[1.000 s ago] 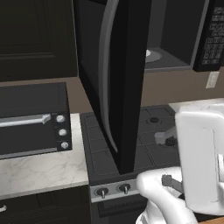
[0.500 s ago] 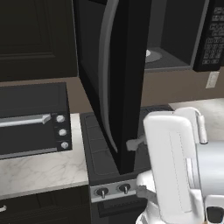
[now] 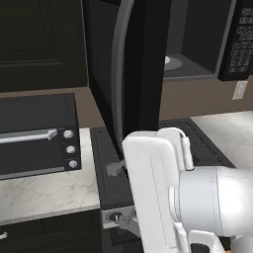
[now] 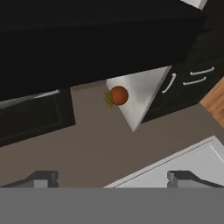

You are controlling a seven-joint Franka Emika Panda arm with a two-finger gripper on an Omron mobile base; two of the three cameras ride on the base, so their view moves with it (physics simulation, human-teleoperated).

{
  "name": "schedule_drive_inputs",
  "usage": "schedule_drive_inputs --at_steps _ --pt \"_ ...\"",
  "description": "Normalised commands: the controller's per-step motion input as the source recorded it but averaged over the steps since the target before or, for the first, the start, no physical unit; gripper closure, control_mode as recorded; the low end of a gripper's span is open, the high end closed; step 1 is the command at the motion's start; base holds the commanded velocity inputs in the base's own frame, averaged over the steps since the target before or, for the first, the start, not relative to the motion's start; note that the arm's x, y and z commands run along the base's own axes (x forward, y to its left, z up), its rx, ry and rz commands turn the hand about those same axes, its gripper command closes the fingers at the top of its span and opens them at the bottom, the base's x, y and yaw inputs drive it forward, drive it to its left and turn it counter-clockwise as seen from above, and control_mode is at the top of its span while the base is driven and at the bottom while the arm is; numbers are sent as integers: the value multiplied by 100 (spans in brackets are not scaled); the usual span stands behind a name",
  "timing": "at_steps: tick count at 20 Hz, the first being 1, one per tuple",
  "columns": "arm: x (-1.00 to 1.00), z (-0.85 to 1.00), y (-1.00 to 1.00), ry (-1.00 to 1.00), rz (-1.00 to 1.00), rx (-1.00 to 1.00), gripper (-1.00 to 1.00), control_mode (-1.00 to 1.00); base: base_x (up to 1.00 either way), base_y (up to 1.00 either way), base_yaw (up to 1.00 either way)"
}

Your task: Transport the fish from the fridge to the microwave and turn on the microwave.

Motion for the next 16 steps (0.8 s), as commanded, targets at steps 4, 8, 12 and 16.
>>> schedule_drive_inputs --at_steps 4,8,12,16 --pt "20 -4 40 0 -10 -2 -100 -100 0 0 0" --pt "6 0 42 0 -1 0 -100 -100 0 0 0" --pt "11 -3 40 0 0 0 -100 -100 0 0 0" --pt "25 -14 31 0 0 0 -100 -100 0 0 0"
